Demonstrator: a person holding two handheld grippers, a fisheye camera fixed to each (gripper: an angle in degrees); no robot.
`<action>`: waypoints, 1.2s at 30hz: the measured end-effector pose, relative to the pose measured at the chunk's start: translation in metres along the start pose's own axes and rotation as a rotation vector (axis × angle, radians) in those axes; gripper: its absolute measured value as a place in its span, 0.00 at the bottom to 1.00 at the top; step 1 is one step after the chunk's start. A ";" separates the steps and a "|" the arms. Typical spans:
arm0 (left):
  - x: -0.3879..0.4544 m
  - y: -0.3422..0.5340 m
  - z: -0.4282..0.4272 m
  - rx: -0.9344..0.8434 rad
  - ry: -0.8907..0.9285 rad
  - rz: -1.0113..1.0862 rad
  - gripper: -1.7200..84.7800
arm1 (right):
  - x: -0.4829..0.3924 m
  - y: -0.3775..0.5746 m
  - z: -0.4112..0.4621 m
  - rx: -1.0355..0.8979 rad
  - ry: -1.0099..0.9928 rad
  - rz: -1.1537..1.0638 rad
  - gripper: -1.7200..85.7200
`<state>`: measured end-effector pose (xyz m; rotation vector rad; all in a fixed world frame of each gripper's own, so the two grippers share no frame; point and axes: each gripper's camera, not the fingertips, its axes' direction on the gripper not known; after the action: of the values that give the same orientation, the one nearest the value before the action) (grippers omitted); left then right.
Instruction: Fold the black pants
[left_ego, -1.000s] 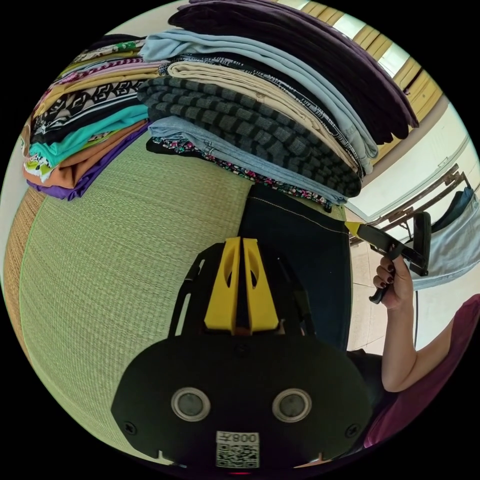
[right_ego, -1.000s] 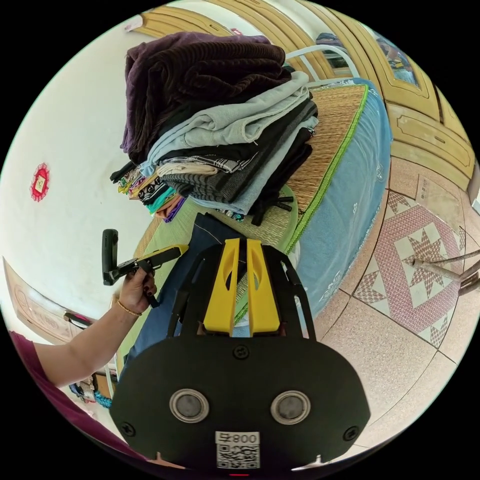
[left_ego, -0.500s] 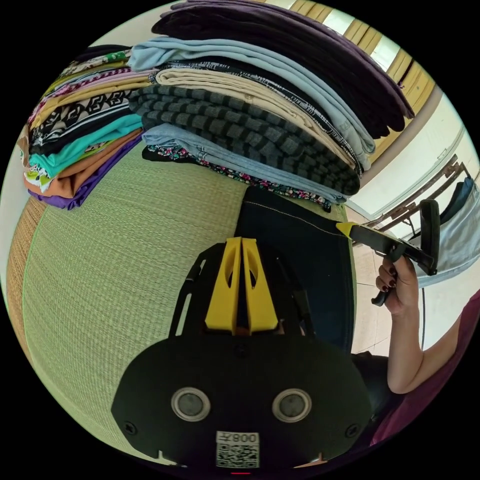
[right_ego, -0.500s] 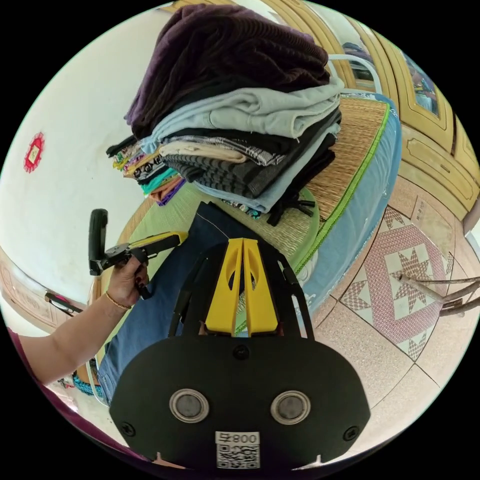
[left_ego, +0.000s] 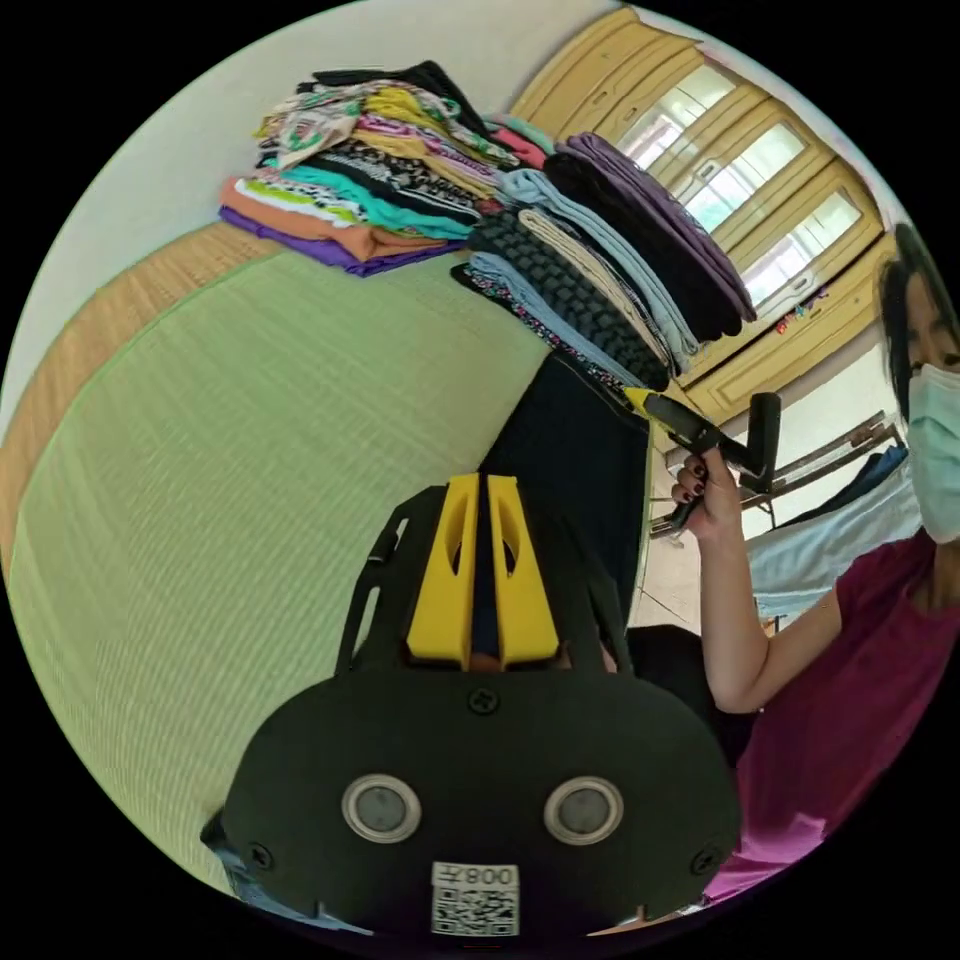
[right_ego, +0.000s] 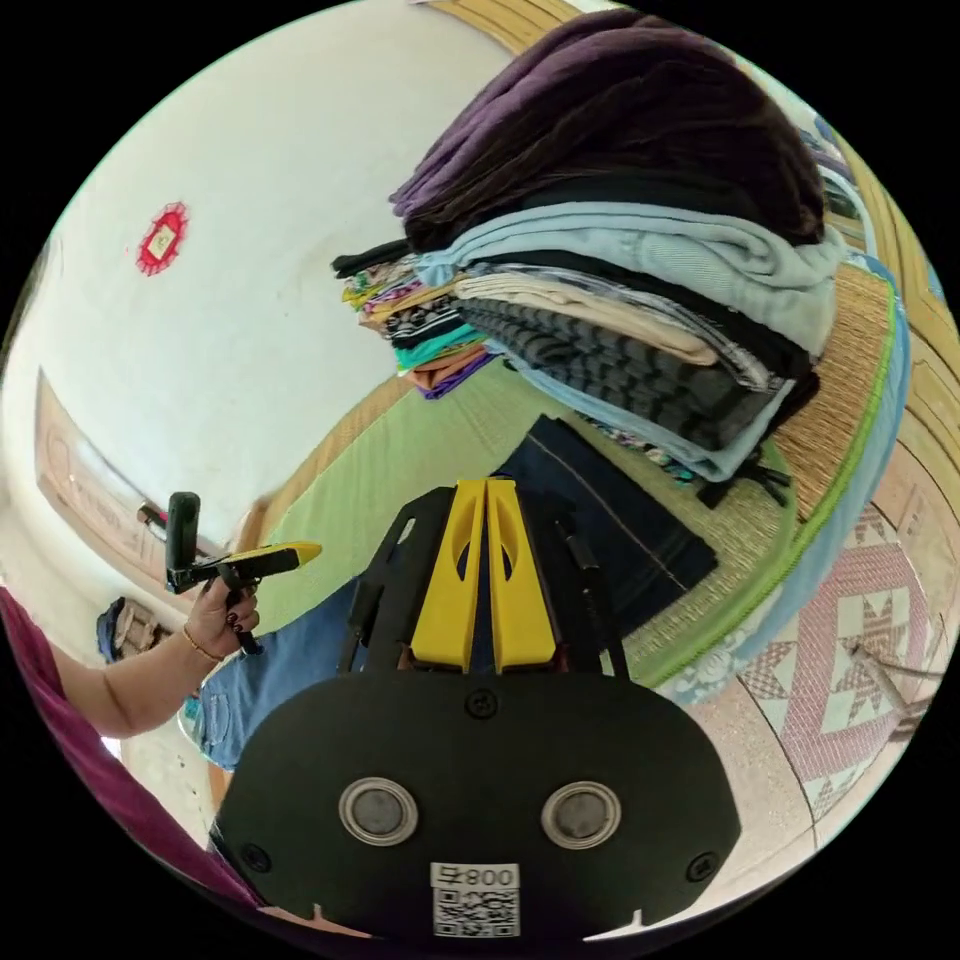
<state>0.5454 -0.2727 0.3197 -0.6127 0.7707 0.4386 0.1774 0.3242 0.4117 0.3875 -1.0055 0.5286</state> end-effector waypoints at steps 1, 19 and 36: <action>-0.008 0.013 -0.013 -0.003 -0.019 -0.026 0.05 | -0.013 -0.006 0.013 -0.015 -0.109 -0.038 0.02; -0.168 0.275 -0.241 0.048 -0.198 -0.461 0.10 | -0.383 -0.007 0.273 -0.656 -0.535 -0.691 0.11; -0.279 0.386 -0.344 0.062 -0.097 -0.367 0.11 | -0.585 0.029 0.417 -0.889 -0.351 -0.955 0.10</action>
<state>-0.0299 -0.2512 0.2029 -0.6535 0.5615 0.1061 -0.3779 -0.0148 0.1061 0.1136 -1.1469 -0.8624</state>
